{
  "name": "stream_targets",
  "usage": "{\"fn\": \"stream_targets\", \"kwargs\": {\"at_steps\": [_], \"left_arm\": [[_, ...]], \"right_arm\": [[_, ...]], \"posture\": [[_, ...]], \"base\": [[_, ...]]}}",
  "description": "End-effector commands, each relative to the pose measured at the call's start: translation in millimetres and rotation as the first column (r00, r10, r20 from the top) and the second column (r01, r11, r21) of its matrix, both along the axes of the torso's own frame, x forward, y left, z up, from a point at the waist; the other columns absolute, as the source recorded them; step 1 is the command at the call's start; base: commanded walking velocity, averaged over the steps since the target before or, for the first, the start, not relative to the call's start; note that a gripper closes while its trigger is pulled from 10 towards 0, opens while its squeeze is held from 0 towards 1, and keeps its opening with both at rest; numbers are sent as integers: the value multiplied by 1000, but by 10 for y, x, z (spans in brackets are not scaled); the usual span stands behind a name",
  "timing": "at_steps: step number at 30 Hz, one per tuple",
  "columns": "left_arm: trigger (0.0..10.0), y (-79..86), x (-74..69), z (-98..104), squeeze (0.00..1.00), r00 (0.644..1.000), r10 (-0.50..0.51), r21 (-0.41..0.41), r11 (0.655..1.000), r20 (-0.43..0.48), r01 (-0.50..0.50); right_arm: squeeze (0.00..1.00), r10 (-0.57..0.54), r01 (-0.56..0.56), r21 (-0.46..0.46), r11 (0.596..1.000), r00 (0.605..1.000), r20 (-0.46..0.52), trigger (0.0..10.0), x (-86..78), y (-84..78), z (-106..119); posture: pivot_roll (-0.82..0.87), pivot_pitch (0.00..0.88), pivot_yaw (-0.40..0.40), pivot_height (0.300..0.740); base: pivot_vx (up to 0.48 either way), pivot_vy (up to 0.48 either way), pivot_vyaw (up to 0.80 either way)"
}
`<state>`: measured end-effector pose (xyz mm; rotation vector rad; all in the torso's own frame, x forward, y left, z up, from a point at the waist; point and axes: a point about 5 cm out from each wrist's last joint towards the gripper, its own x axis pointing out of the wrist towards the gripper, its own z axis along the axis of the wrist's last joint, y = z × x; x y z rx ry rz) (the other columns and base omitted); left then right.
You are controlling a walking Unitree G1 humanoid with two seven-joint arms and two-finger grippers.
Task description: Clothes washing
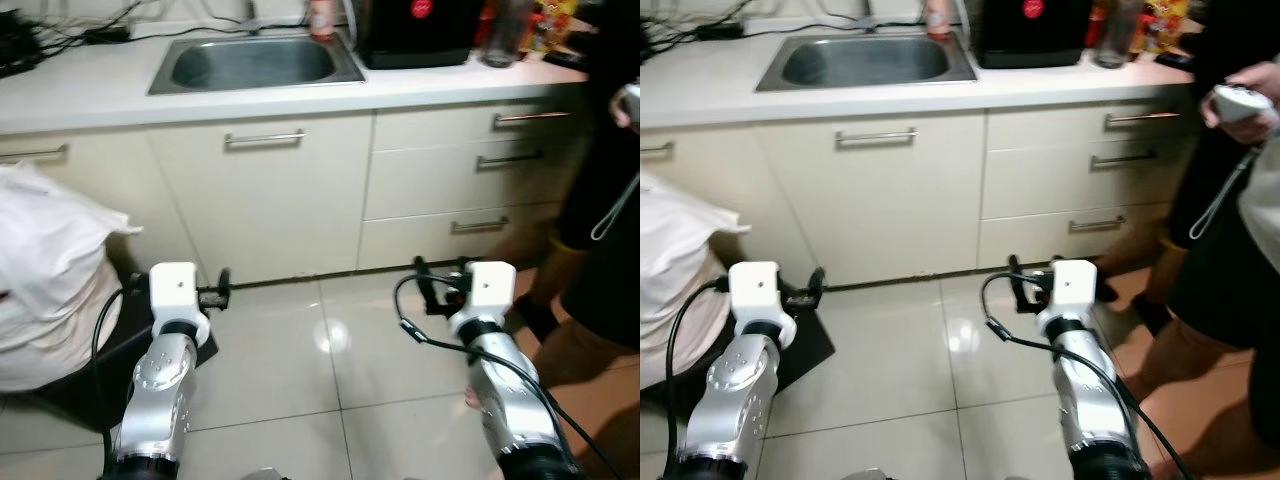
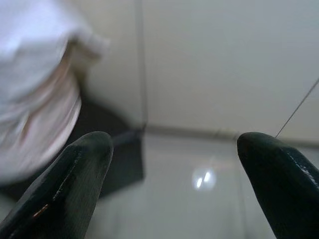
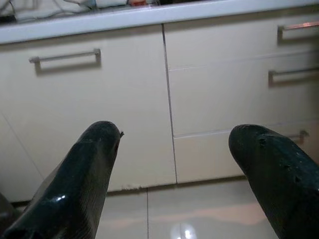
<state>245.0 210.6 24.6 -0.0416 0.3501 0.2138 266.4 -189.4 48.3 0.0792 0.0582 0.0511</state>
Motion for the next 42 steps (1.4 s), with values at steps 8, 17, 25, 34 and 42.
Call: {"fn": "stream_targets", "kwargs": {"at_steps": [8,17,25,34,42], "left_arm": [[10000,-511,185,333,0,935,-321,167,941,152,296],[10000,-615,318,529,0,906,-367,211,922,212,325],[10000,-621,320,536,0,898,-389,225,912,205,343],[10000,-609,322,533,0,904,-375,216,918,203,332],[10000,-576,337,513,0,917,-345,198,931,199,307]], "right_arm": [[263,-2,2,-20,1000,1000,-22,10000,-63,-26,-95],[251,24,-24,-16,1000,1000,-5,10000,1,44,-73],[255,40,-40,-12,999,999,-5,10000,33,93,-71],[271,61,-61,-16,998,998,-9,10000,44,144,-79],[459,88,-88,-22,996,996,-7,10000,66,187,-69]], "posture": [[-135,0,48,740],[-146,0,57,740],[-142,0,65,740],[-140,0,64,740],[-137,0,58,740]], "base": [[0,0,355],[442,0,0],[480,0,0],[473,0,0],[464,0,560]]}}
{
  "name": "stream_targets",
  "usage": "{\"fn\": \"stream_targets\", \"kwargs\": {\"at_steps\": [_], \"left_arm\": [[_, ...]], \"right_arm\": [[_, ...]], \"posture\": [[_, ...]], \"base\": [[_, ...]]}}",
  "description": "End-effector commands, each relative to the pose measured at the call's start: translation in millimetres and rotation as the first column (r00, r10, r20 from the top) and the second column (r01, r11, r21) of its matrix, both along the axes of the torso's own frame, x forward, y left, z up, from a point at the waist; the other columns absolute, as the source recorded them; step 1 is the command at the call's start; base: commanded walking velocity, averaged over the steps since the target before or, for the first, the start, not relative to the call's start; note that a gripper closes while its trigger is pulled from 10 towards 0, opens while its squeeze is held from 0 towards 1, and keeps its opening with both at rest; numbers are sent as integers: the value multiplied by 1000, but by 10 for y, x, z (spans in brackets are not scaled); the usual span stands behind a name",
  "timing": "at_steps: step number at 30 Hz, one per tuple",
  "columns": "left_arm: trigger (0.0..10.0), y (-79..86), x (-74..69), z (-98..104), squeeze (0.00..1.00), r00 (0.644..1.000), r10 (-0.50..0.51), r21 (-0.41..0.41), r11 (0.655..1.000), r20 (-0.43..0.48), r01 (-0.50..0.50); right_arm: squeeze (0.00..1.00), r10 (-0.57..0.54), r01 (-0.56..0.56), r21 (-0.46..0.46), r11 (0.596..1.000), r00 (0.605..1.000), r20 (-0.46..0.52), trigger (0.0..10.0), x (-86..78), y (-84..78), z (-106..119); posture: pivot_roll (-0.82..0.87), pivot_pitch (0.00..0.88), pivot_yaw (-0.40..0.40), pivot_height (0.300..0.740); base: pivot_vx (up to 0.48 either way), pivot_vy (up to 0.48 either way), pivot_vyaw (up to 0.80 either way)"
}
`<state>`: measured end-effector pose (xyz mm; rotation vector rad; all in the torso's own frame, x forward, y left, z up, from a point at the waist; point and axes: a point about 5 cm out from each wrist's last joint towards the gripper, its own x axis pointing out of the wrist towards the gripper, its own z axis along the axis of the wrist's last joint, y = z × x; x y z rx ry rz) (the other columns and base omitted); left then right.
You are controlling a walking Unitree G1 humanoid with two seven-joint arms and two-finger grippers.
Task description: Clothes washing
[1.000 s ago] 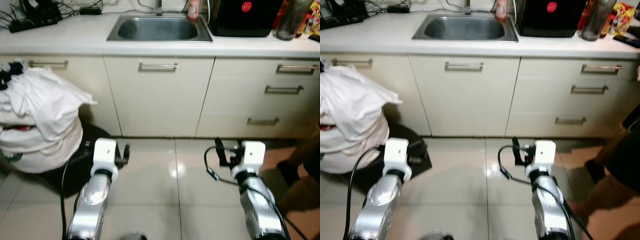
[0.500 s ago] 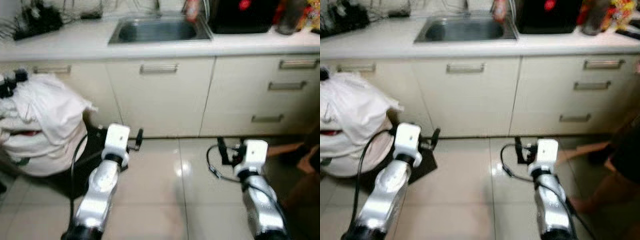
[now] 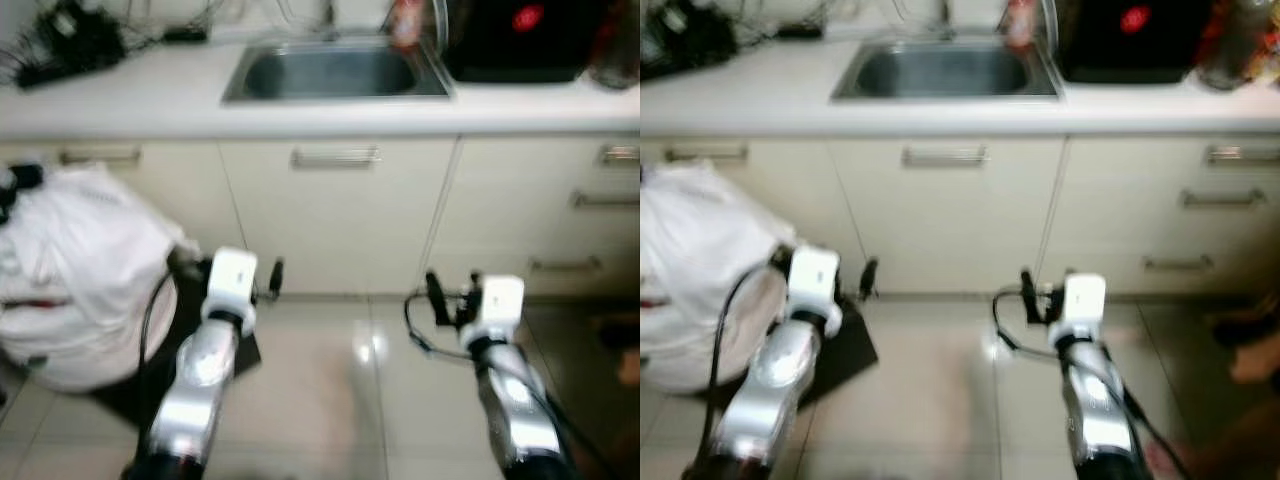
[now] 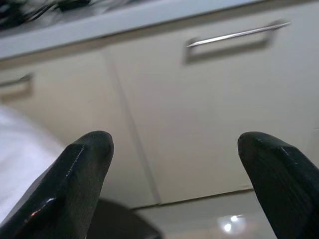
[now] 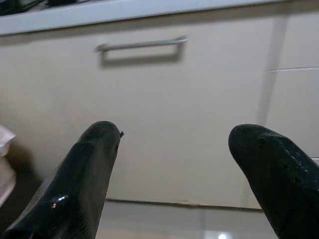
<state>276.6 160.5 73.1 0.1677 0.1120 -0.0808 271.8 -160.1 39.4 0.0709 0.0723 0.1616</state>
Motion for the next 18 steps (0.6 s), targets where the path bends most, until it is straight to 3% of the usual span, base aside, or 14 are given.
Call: {"fn": "stream_targets", "kwargs": {"at_steps": [1,7,11,18], "left_arm": [[10000,-75,22,26,0,1000,-14,-18,1000,7,14],[10000,-61,20,11,0,1000,6,-31,999,-3,-7],[10000,-15,23,-24,0,999,48,0,999,-24,-48],[10000,-5,35,33,0,998,51,70,996,28,-53]], "right_arm": [[482,-19,19,-19,1000,1000,4,10000,15,-104,21],[588,4,-4,-29,1000,1000,-1,10000,32,-75,21],[600,9,-9,-30,1000,1000,-1,10000,38,-66,22],[639,43,-43,-30,999,999,-5,10000,46,-24,21]], "posture": [[-137,0,57,740],[-133,0,53,740],[-126,0,49,740],[-123,0,47,740]], "base": [[442,0,600],[438,0,583],[294,353,558],[0,0,546]]}}
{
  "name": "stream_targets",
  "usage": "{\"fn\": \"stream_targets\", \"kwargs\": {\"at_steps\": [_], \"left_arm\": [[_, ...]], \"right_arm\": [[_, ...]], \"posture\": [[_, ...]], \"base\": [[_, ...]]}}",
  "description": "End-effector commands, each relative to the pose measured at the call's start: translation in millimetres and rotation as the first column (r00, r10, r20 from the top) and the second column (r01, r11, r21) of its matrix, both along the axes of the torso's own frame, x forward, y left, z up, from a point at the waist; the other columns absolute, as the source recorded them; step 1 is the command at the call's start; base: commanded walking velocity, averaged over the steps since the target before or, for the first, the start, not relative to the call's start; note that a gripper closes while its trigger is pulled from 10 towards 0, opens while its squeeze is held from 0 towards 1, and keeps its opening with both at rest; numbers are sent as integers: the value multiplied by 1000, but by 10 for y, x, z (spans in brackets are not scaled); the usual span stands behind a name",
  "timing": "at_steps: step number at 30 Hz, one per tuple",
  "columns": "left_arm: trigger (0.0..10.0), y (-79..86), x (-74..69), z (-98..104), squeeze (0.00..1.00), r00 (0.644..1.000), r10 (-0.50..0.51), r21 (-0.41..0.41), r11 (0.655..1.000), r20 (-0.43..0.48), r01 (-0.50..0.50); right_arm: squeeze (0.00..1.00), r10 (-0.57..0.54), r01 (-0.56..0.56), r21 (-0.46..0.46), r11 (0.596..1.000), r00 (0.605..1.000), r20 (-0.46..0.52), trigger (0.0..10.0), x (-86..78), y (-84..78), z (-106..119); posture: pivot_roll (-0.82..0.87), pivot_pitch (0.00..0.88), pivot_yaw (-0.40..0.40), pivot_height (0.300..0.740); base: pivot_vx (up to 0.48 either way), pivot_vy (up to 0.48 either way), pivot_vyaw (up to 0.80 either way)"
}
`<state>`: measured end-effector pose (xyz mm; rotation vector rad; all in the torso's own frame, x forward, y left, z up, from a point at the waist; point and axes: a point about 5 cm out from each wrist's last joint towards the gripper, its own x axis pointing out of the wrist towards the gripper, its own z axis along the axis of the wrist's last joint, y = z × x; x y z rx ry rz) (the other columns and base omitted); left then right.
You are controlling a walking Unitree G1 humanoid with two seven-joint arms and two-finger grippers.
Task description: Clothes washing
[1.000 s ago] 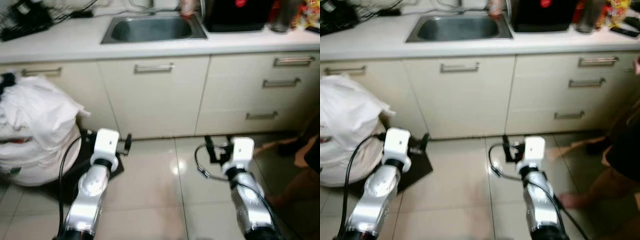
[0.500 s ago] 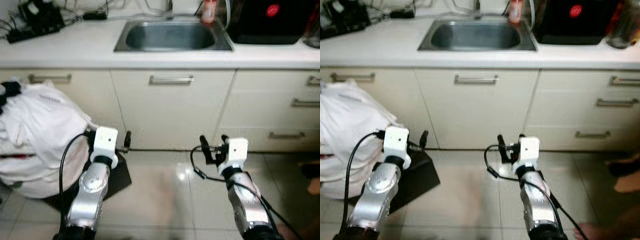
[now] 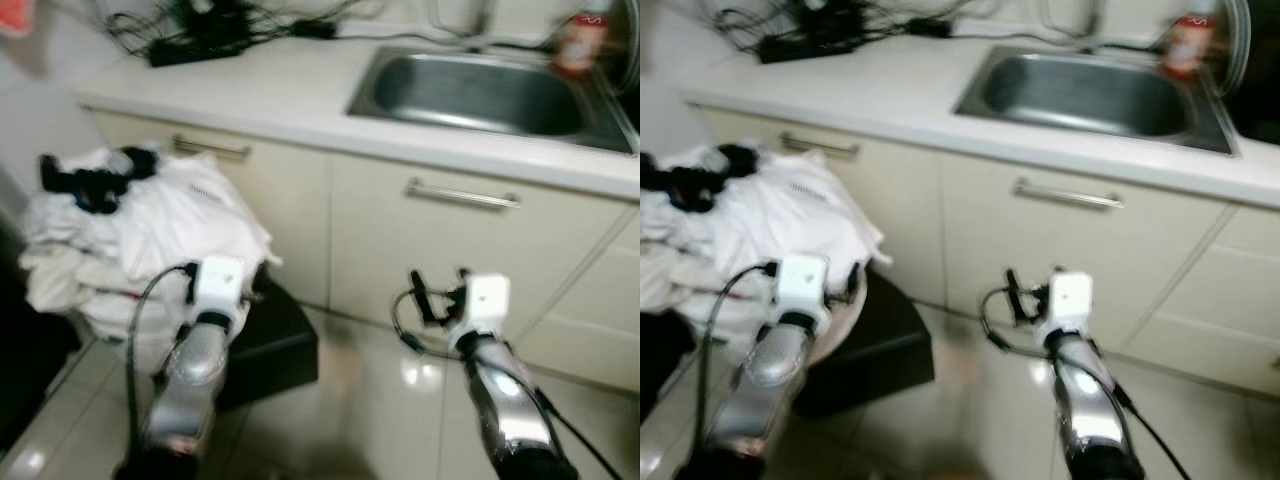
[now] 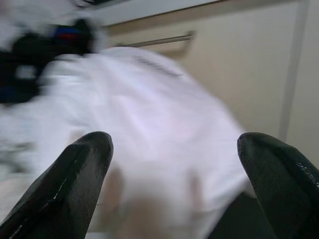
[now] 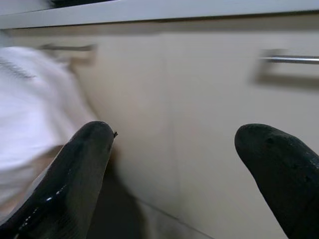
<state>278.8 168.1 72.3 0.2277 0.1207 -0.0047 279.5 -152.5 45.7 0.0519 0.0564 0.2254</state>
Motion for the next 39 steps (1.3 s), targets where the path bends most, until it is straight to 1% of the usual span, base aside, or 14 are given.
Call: {"fn": "stream_targets", "kwargs": {"at_steps": [1,5,7,9,11,14,17,23,26,29,33,36,37,39], "left_arm": [[10000,-85,15,48,0,999,-23,7,1000,31,23],[10000,-95,15,43,0,999,-28,5,1000,26,28],[10000,-113,10,26,0,999,-42,-24,999,12,43],[10000,-127,6,17,0,998,-59,-47,997,4,59],[10000,-126,-2,16,0,998,-61,-24,998,2,62],[10000,-137,-7,35,0,997,-76,-13,997,17,77],[10000,-178,3,69,0,993,-117,41,992,32,116],[10000,-190,37,102,0,989,-148,78,986,28,145],[10000,-182,43,119,0,988,-149,78,986,36,146],[10000,-194,42,136,0,984,-174,94,981,39,170],[10000,-191,41,138,0,985,-166,76,984,40,163],[10000,-131,52,179,0,993,-95,32,995,69,93],[10000,-131,52,179,0,993,-95,32,995,69,93],[10000,-112,53,232,0,992,-75,20,997,102,74]], "right_arm": [[647,-25,24,-15,1000,999,-20,10000,-29,-103,-39],[655,-32,31,-10,999,999,-15,10000,-25,-114,-27],[659,-31,31,-2,1000,999,-15,10000,-28,-116,-26],[624,-47,47,-6,999,999,-22,10000,-30,-123,-35],[541,-52,52,-6,999,998,-34,10000,-29,-121,-49],[522,-54,54,-9,999,998,-31,10000,-31,-127,-46],[522,-63,63,-12,998,998,-10,10000,-34,-136,-24],[529,-71,71,-9,997,997,-12,10000,-39,-135,-28],[529,-71,71,-8,997,997,-13,10000,-41,-133,-28],[529,-75,75,-10,997,997,-14,10000,-45,-126,-33],[529,-75,74,-11,997,997,-13,10000,-44,-111,-33],[529,-66,66,-13,998,998,1,10000,-27,-90,4],[529,-66,66,-13,998,998,1,10000,-27,-90,4],[533,-57,57,-20,998,998,22,10000,-12,-78,51]], "posture": [[-123,0,47,740],[-124,0,47,740],[-124,0,47,740],[-125,0,47,740],[-127,0,49,740],[-127,0,49,740],[-128,0,50,740],[-130,0,54,740],[-130,0,56,740],[-130,0,59,740],[-129,0,60,740],[-128,0,58,740],[-128,0,58,740],[-126,0,57,740]], "base": [[0,0,531],[0,0,530],[0,0,531],[0,0,534],[326,328,297],[413,105,0],[464,0,0],[479,0,0],[480,0,0],[480,0,0],[478,0,0],[441,0,0],[416,0,0],[345,326,0]]}}
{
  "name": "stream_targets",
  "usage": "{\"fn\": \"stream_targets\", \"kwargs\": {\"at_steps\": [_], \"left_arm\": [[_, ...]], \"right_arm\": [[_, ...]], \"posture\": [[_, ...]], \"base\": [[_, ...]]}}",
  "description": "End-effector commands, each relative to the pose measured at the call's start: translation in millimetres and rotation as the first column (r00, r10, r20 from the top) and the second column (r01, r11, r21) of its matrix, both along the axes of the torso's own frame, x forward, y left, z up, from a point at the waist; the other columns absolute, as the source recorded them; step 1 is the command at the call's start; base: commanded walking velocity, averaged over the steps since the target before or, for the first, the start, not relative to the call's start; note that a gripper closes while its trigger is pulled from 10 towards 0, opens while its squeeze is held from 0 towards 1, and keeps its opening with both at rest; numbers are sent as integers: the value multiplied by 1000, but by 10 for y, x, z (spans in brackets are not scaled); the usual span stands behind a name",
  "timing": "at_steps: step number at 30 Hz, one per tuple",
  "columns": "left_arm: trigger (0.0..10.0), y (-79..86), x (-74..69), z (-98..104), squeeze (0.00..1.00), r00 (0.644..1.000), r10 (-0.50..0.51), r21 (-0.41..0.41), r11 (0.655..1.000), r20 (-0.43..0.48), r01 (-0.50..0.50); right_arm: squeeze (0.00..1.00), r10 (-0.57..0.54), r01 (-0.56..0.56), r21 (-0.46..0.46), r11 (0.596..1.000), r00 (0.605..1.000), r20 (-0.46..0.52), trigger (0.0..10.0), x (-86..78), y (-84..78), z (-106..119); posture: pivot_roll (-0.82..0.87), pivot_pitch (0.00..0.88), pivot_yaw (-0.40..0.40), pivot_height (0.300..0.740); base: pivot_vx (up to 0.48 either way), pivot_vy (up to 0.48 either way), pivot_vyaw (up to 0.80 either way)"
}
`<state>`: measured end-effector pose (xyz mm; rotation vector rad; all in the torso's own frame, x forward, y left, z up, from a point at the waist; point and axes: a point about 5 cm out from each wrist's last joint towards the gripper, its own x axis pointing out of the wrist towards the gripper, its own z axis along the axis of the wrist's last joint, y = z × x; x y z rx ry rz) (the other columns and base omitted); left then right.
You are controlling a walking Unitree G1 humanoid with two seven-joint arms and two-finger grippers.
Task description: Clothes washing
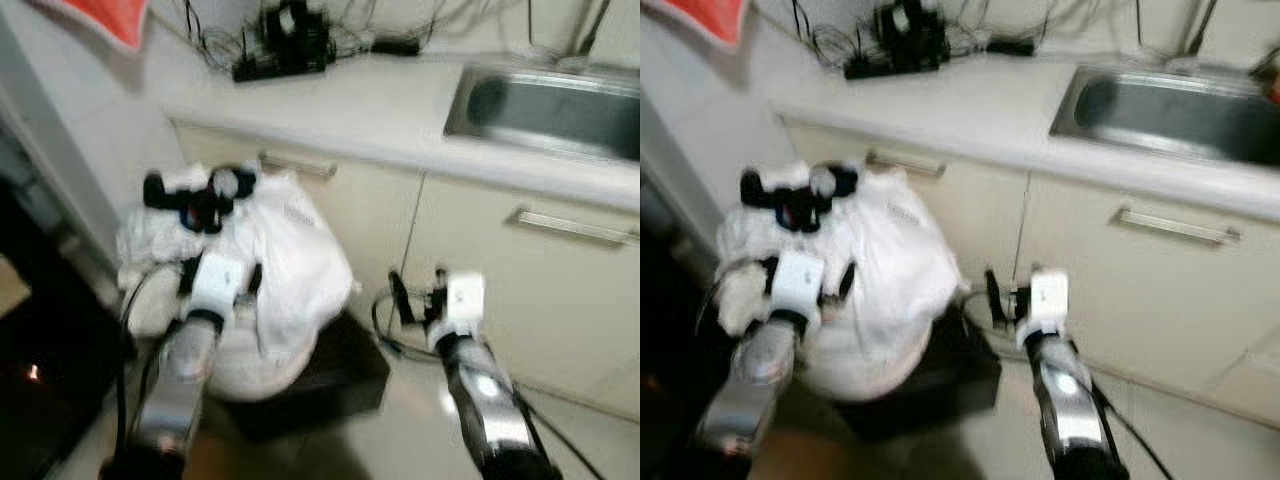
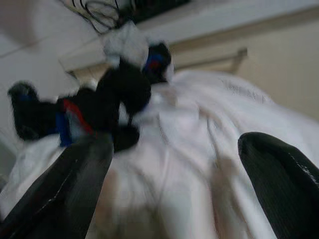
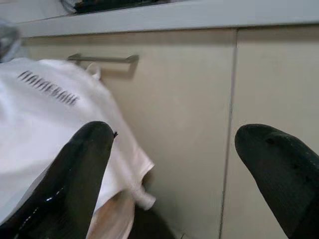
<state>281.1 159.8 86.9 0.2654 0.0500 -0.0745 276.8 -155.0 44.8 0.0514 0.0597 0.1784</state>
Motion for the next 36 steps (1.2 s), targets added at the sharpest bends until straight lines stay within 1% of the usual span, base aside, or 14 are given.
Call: {"fn": "stream_targets", "kwargs": {"at_steps": [1,5,8,10,12,15,16,17,20,22,25,29,34,36], "left_arm": [[10000,8,37,120,0,997,35,-3,999,65,-35],[10000,68,55,155,0,993,84,16,996,86,-86],[10000,162,160,456,0,975,132,29,990,177,-139],[10000,181,264,911,0,945,80,25,995,317,-93],[10000,187,326,1226,0,919,8,38,999,394,-25],[10000,202,455,1458,0,918,-76,64,996,390,55],[10000,139,609,1557,0,931,-161,40,987,328,157],[10000,139,609,1557,0,931,-161,40,987,328,157],[10000,-24,817,1515,0,945,-273,-7,960,179,278],[10000,-218,964,1423,0,925,-375,-55,924,57,378],[10000,-367,1091,1254,0,891,-444,-98,895,-97,435],[10000,-460,1163,1129,0,895,-418,-25,908,-156,419],[10000,-557,1217,1142,0,898,-410,19,908,-160,419],[10000,-543,1256,1126,0,909,-382,89,912,-167,400]], "right_arm": [[529,-2,2,-20,1000,999,42,10000,24,-37,98],[529,3,-2,-19,1000,999,54,10000,30,-26,126],[533,10,-9,-20,1000,998,57,10000,1,-27,128],[529,13,-12,-23,1000,999,50,10000,-36,-42,112],[529,17,-16,-25,1000,999,45,10000,-57,-45,105],[529,23,-22,-26,999,999,42,10000,-72,-42,101],[529,24,-23,-26,999,999,43,10000,-77,-45,108],[529,24,-23,-26,999,999,43,10000,-77,-45,108],[529,14,-13,-19,1000,999,42,10000,-73,-50,116],[529,12,-11,-14,1000,999,44,10000,-88,-26,116],[529,4,-4,-5,1000,999,44,10000,-126,-2,118],[529,-20,20,-1,1000,999,41,10000,-182,-23,99],[533,-41,41,4,999,998,37,10000,-228,-46,90],[529,-44,44,5,999,998,36,10000,-235,-35,95]], "posture": [[-127,0,56,740],[-129,0,55,740],[-135,0,52,740],[-138,0,46,740],[-145,0,42,740],[-145,0,46,740],[-147,0,50,740],[-147,0,50,740],[-157,0,63,740],[-171,0,76,740],[-191,0,98,740],[-222,0,123,740],[-233,0,134,740],[-234,0,137,740]], "base": [[0,428,0],[0,445,0],[0,0,0],[0,0,0],[0,0,0],[0,0,0],[0,0,0],[0,0,0],[0,0,0],[0,0,0],[0,0,0],[0,0,0],[0,0,0],[0,0,0]]}}
